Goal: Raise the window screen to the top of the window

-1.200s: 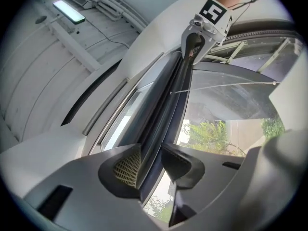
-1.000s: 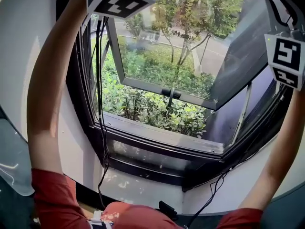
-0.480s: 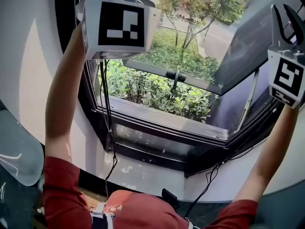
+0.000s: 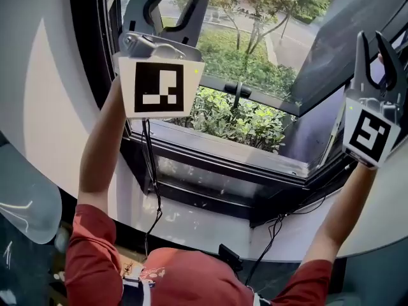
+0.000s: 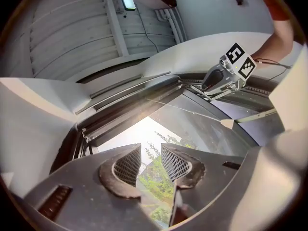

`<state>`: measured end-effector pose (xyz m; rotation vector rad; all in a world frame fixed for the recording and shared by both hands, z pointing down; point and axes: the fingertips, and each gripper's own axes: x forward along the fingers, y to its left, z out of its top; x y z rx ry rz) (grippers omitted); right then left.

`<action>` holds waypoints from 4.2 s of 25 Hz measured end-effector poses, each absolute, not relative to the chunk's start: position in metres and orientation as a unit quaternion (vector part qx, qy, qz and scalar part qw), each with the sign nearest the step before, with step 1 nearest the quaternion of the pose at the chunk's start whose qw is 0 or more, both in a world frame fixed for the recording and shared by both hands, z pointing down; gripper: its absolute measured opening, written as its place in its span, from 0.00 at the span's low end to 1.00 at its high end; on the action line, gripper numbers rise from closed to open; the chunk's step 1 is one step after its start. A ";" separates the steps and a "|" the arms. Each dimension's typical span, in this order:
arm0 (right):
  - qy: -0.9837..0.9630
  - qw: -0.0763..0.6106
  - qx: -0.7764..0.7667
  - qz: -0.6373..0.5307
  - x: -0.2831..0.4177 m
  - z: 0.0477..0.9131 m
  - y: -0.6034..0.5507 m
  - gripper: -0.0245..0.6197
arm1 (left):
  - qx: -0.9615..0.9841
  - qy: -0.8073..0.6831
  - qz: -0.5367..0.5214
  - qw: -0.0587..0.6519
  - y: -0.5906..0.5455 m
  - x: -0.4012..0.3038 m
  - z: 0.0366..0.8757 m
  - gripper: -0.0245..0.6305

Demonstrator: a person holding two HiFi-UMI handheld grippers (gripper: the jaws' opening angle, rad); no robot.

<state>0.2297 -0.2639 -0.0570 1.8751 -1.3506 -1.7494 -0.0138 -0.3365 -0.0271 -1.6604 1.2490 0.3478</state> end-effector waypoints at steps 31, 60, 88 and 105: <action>-0.636 0.011 0.687 -0.352 0.230 0.226 -0.248 0.21 | -0.818 0.523 0.096 0.219 -0.328 -0.017 0.254 0.24; -0.695 0.029 0.703 -0.151 0.209 0.392 -0.245 0.21 | -0.832 0.548 0.002 0.091 -0.315 -0.034 0.405 0.24; -0.695 0.041 0.699 -0.164 0.210 0.392 -0.247 0.05 | -0.836 0.539 -0.003 0.102 -0.316 -0.020 0.403 0.05; -0.692 0.044 0.701 -0.168 0.213 0.390 -0.246 0.05 | -0.839 0.534 -0.006 0.102 -0.314 -0.017 0.402 0.05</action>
